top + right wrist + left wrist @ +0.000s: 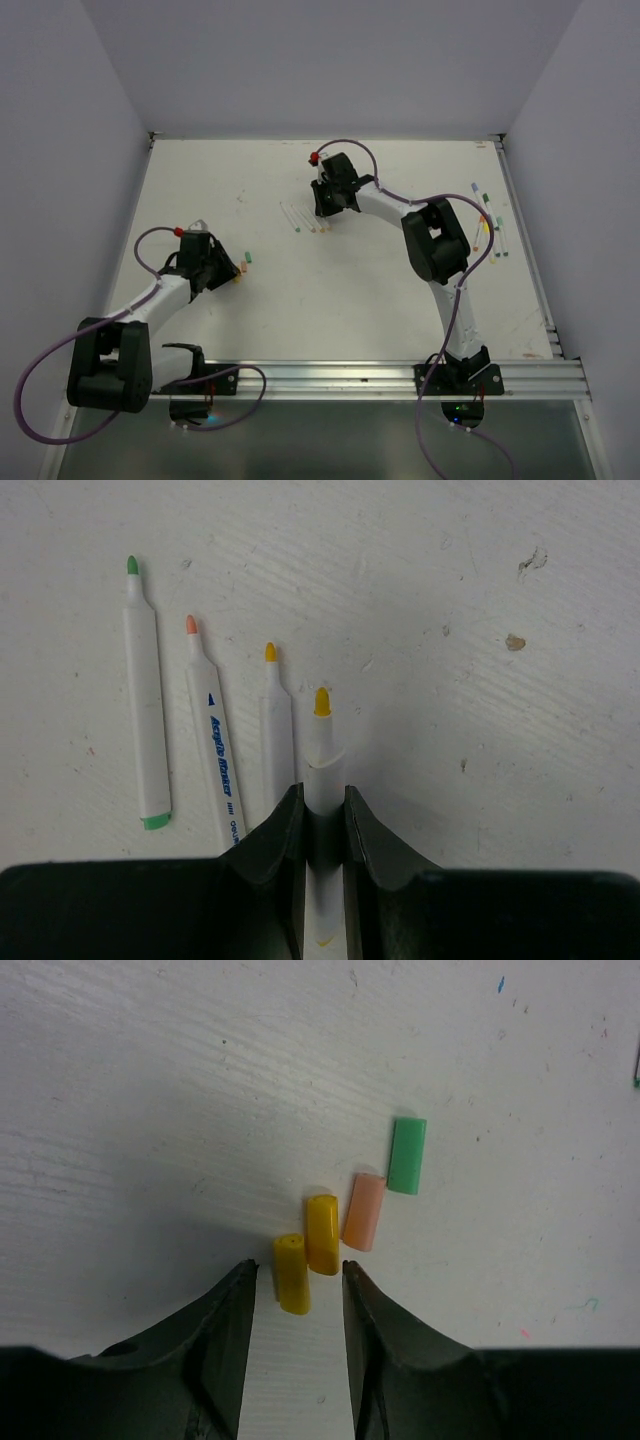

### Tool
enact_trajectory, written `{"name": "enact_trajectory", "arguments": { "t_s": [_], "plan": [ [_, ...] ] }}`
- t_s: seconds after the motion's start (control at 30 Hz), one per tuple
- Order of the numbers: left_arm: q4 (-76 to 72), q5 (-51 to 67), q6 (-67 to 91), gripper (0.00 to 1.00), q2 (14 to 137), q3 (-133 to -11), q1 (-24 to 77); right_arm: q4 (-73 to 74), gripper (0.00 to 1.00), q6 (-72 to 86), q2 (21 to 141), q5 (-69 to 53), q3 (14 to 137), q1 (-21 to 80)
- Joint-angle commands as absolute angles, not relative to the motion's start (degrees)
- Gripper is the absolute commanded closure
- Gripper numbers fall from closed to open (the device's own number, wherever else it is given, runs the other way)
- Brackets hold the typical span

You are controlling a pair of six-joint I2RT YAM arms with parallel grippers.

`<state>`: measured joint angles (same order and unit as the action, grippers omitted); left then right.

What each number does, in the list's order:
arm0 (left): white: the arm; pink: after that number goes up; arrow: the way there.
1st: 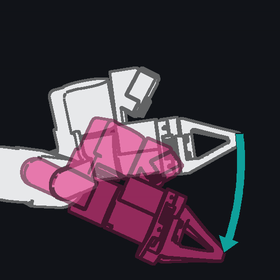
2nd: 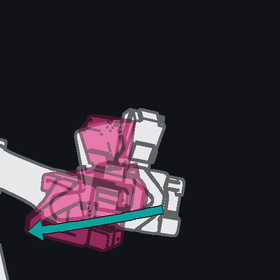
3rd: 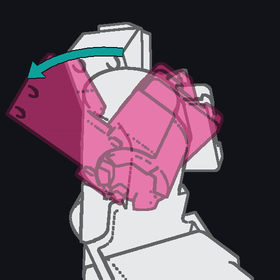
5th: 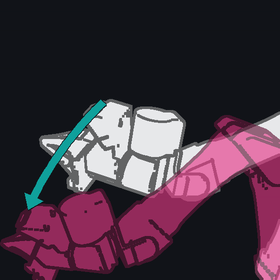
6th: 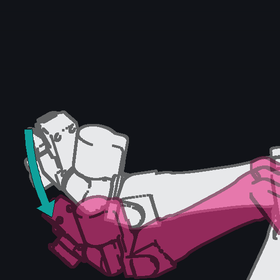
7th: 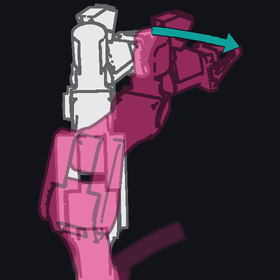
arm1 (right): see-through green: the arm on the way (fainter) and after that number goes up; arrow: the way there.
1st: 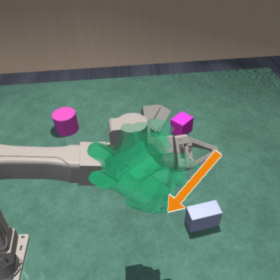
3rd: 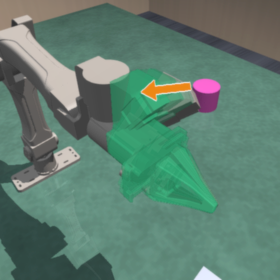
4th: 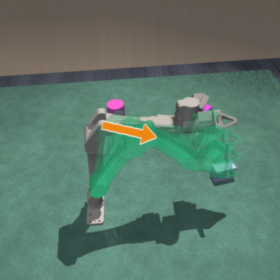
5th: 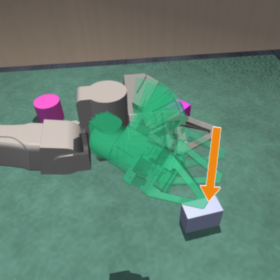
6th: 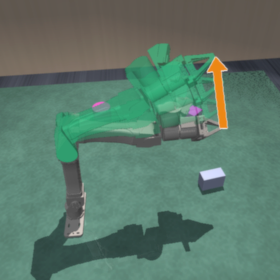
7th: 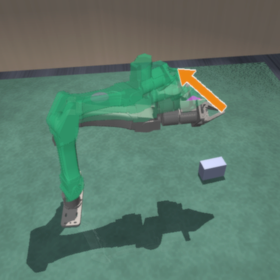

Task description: Open the pen caps

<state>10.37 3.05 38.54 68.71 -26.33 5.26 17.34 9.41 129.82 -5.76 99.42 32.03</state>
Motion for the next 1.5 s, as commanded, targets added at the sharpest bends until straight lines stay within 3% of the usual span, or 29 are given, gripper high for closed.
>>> {"name": "enact_trajectory", "arguments": {
  "t_s": [0.0, 0.33, 0.6, 0.7, 0.9, 1.1, 1.13, 1.17, 1.3, 1.47],
  "plan": [
    [8.61, 1.76, 39.55, 0.57, 67.33, -26.63, 4.75, 17.75, 0.84, 8.88, 129.29, -7.03, 100.02, 32.17],
    [9.05, 2.72, 39.9, 0.48, 61.61, -26.89, 4.66, 18.72, 0.7, 8.09, 128.41, -8.35, 99.23, 32.17],
    [10.72, 6.15, 40.43, 0.47, 55.91, -27.16, 4.66, 19.6, 0.59, 10.02, 124.29, -7.12, 98.97, 32.17],
    [12.65, 7.73, 40.43, 0.45, 51.95, -27.51, 4.66, 19.51, 0.56, 10.72, 119.12, -3.88, 94.94, 32.08],
    [16.26, 14.92, 40.87, 0.39, 44.92, -28.74, 4.66, 26.71, 0.43, 13.35, 107.69, 13.77, 86.51, 32.08],
    [17.05, 22.4, 42.8, 0.34, 39.11, -30.23, 4.66, 29.18, 0.22, 18.36, 91.69, 20.91, 70.0, 32.08],
    [17.4, 24.5, 43.41, 0.34, 38.94, -30.41, 4.66, 29.44, 0.06, 18.72, 89.93, 21.53, 68.4, 31.91],
    [17.32, 25.3, 44.64, 0.34, 38.59, -30.5, 4.66, 29.88, 0.02, 19.59, 87.48, 23.1, 67.07, 31.9],
    [17.75, 25.76, 46.93, 0.33, 36.13, -31.02, 4.75, 33.74, 0.01, 21.18, 82.45, 28.47, 64.08, 29.63],
    [18.28, 25.4, 45.89, 0.31, 38.14, -34.27, 4.75, 36.21, 0.01, 22.24, 78.84, 23.57, 62.84, 25.06]
  ]
}}
